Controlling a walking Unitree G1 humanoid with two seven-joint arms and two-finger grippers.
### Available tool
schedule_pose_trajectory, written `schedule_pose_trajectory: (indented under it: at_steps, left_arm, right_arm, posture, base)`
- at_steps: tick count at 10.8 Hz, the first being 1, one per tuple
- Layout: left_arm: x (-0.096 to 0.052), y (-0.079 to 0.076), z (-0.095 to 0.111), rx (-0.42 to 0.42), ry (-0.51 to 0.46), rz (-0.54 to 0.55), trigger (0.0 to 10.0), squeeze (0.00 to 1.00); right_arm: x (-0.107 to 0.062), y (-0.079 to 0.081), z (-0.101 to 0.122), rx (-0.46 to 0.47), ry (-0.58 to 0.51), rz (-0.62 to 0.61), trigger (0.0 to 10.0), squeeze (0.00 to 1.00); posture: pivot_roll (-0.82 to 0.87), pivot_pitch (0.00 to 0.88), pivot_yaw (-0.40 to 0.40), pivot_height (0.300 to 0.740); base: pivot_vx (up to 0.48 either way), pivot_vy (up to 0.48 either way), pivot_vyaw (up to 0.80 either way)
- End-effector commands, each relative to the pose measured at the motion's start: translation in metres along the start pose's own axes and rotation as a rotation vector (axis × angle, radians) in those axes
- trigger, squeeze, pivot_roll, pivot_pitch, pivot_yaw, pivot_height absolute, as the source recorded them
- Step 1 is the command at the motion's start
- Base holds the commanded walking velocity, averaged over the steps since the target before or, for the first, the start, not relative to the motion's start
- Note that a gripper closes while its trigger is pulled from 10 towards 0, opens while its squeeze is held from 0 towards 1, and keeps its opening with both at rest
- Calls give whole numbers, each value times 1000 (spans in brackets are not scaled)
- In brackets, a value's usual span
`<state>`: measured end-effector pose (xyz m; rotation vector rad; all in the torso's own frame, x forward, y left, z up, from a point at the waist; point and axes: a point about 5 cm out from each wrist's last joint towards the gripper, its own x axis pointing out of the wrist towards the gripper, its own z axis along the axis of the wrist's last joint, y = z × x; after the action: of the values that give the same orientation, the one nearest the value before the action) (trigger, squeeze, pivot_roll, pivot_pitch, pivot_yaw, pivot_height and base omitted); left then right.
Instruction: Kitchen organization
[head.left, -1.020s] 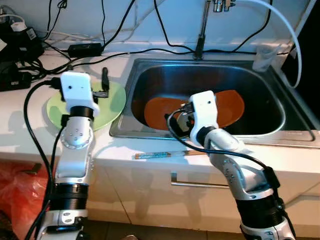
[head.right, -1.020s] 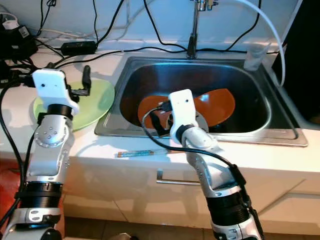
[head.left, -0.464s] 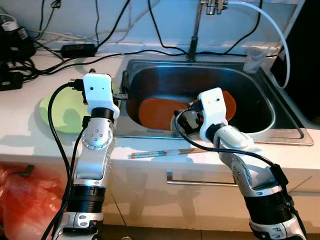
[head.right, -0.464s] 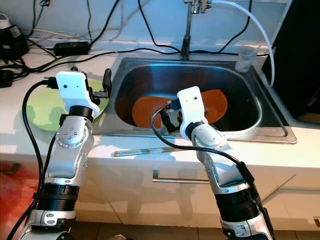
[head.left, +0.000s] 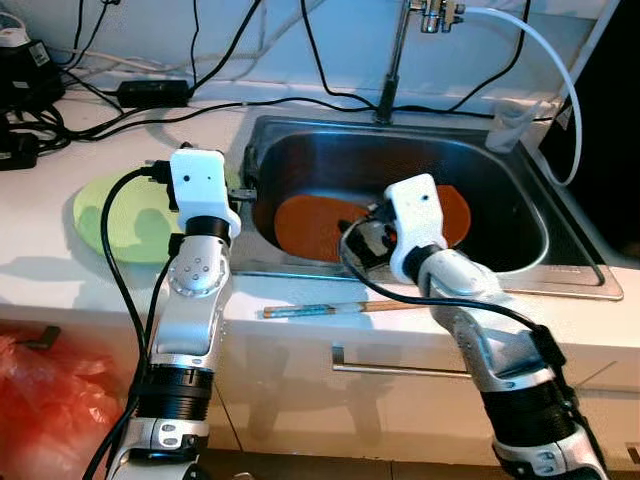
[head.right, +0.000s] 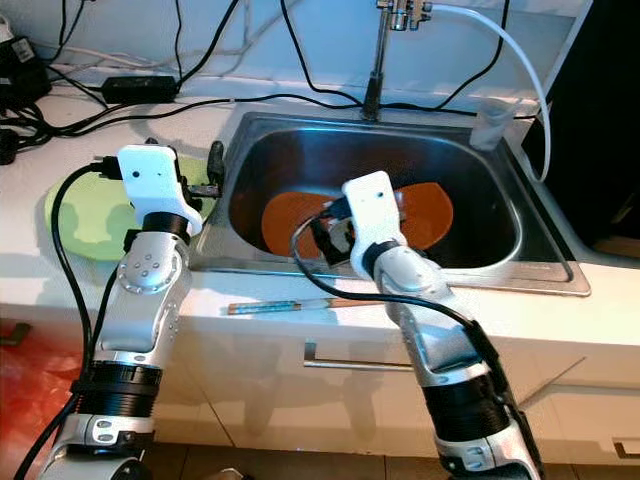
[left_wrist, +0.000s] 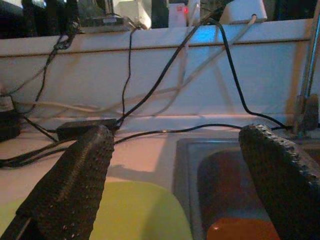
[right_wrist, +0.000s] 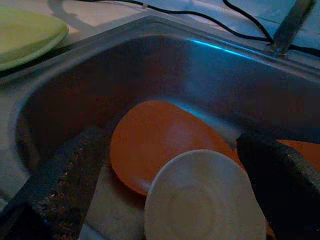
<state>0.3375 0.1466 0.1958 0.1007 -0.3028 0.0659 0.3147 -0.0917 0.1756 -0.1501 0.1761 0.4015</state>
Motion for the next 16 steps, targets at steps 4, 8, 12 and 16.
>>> schedule_pose_trajectory:
  at_steps: [4,8,12,16]
  left_arm:
    - [-1,14,8,163,-9,0,10000,0]
    - [-1,31,-17,289,170,-74,10000,1000]
    - [-19,33,-26,373,257,-120,10000,1000]
    - [-21,18,-37,475,313,-288,10000,0]
  right_arm:
    - [-1,-8,-2,15,-14,-41,10000,0]
    - [7,-5,4,68,-37,-21,10000,0]
    - [7,-3,0,64,-13,17,10000,0]
    - [11,-3,6,54,-24,26,10000,0]
  posture:
    - [41,0,4,740]
    - [94,0,32,740]
    - [113,0,11,740]
    - [111,0,10,740]
  base:
    - [0,0,0]
    - [0,0,0]
    - [0,0,0]
    - [0,0,0]
